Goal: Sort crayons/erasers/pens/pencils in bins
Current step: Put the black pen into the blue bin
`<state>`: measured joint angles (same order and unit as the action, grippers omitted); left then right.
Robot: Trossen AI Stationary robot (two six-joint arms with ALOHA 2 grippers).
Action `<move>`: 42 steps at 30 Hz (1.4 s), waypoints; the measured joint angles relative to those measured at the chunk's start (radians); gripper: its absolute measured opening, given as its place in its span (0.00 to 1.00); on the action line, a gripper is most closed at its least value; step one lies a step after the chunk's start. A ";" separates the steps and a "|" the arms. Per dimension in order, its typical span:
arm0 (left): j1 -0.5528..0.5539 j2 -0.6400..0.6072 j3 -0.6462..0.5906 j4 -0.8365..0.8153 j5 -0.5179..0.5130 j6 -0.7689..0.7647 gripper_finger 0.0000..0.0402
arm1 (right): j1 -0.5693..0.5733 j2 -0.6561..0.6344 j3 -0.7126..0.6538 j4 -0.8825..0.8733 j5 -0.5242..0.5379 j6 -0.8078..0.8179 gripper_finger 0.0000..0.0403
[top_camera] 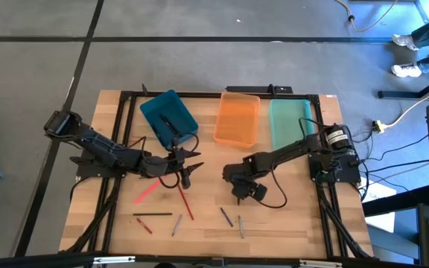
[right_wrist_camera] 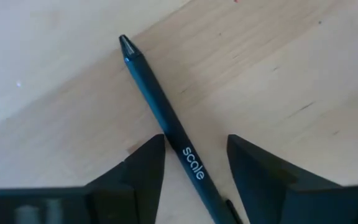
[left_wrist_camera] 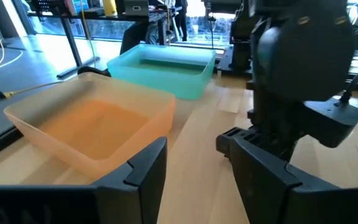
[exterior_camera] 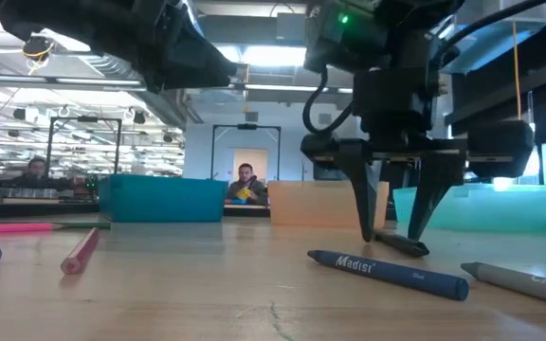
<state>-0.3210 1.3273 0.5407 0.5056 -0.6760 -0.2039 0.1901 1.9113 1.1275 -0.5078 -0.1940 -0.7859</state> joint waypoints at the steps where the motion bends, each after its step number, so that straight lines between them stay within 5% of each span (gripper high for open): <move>1: 0.000 0.000 0.000 0.000 0.000 -0.001 0.42 | -0.009 0.001 0.000 -0.007 -0.018 0.000 0.39; 13: -0.036 -0.001 0.000 -0.027 -0.024 -0.003 0.42 | -0.067 0.003 0.000 -0.029 -0.096 0.014 0.10; 25: -0.096 -0.144 0.000 -0.239 -0.164 -0.073 0.42 | -0.068 0.003 -0.005 0.014 -0.120 0.156 0.11; 30: -0.097 -0.174 0.000 -0.283 -0.267 -0.086 0.42 | -0.067 0.026 -0.006 0.161 -0.111 0.219 0.11; 42: -0.110 -0.166 0.001 -0.275 -0.282 -0.206 0.42 | -0.091 0.050 -0.004 0.325 -0.104 0.417 0.11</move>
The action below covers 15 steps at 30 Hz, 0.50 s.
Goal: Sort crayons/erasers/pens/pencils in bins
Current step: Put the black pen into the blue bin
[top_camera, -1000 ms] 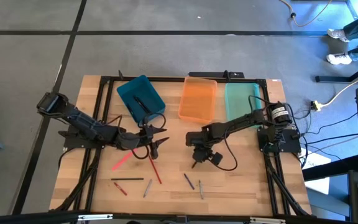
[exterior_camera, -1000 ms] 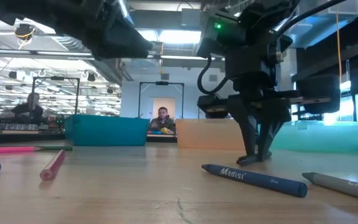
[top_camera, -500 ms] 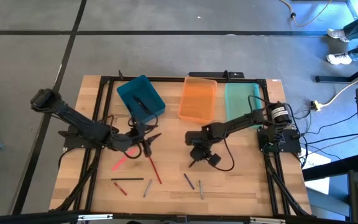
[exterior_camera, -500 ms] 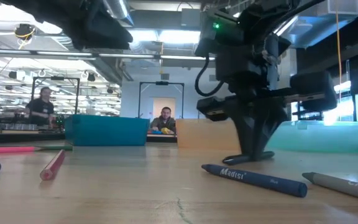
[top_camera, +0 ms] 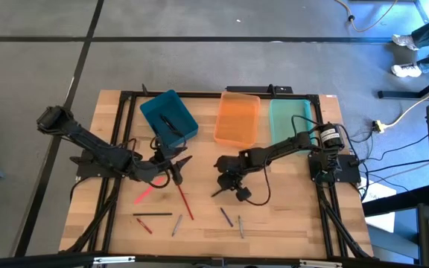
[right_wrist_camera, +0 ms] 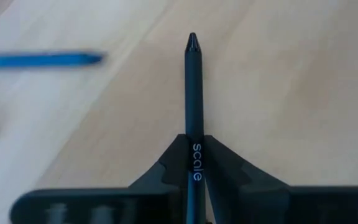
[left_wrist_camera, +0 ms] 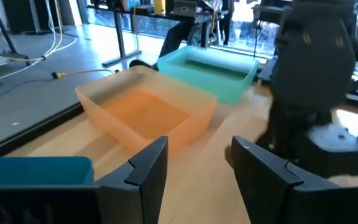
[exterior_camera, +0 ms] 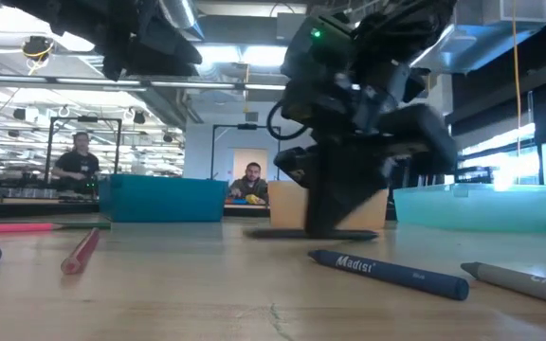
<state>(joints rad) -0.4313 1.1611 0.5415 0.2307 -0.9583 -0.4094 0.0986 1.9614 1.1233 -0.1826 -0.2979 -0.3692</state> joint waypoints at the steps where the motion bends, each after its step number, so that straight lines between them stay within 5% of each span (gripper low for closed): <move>1: -0.002 -0.002 0.000 -0.010 -0.001 0.000 0.42 | -0.008 0.000 0.000 0.028 0.009 0.011 0.12; 15: -0.094 -0.058 -0.001 -0.087 -0.178 -0.025 0.42 | -0.108 0.054 0.001 0.438 0.086 0.347 0.10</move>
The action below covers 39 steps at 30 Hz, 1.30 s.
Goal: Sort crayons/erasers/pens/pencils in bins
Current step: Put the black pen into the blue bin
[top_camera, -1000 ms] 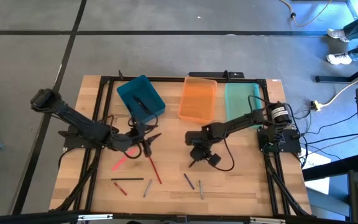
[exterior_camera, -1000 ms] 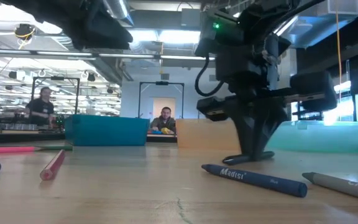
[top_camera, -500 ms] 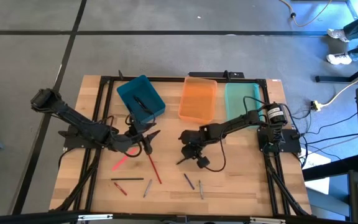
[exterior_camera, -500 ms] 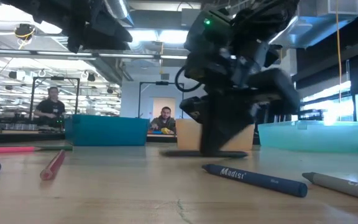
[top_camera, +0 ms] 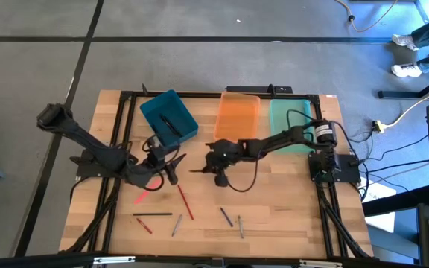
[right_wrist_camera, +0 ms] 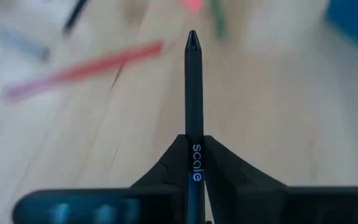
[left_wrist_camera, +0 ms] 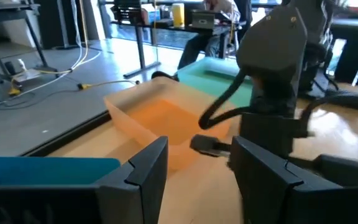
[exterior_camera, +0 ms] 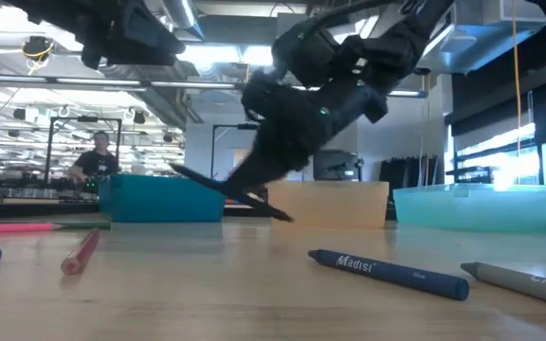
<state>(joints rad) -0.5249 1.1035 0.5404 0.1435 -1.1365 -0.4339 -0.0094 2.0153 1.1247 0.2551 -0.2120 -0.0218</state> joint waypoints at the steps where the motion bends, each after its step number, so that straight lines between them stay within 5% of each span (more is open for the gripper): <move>1: -0.008 -0.011 0.000 -0.020 -0.016 -0.011 0.42 | -0.005 0.003 0.005 0.023 0.015 0.016 0.10; 17: -0.145 -0.118 0.000 -0.335 -0.184 -0.321 0.42 | -0.155 0.020 0.311 0.105 0.321 0.128 0.11; 30: -0.168 -0.115 0.000 -0.446 -0.200 -0.455 0.42 | -0.209 0.361 0.668 0.048 0.282 0.254 0.11; 39: -0.159 -0.103 0.000 -0.456 -0.217 -0.474 0.42 | -0.214 0.433 0.732 -0.010 0.298 0.282 0.19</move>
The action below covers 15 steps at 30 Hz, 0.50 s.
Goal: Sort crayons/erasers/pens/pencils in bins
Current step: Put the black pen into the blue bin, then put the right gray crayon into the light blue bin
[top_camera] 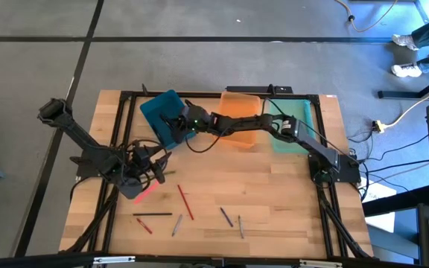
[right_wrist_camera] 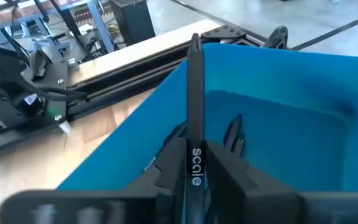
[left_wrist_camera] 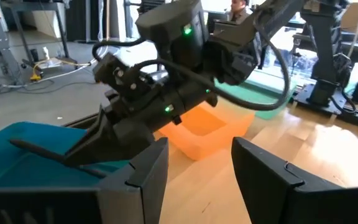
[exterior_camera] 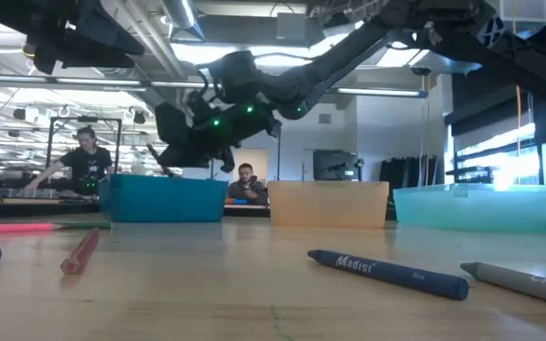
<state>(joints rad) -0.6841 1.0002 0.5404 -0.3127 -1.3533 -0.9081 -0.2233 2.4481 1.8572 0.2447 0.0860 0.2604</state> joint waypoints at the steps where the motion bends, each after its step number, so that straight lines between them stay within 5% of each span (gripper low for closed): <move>1: 0.003 0.006 0.000 -0.001 -0.004 -0.010 0.42 | -0.002 0.000 0.000 0.003 0.000 -0.001 0.22; 9: 0.024 0.072 0.000 0.005 0.017 -0.077 0.42 | -0.029 -0.013 0.000 0.006 -0.025 -0.037 0.41; 15: -0.038 0.073 0.000 0.010 0.073 -0.071 0.42 | -0.033 -0.077 0.001 -0.011 -0.105 -0.156 0.44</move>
<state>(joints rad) -0.7224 1.0737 0.5400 -0.3027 -1.2804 -0.9794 -0.2568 2.3706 1.8577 0.2333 -0.0187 0.1045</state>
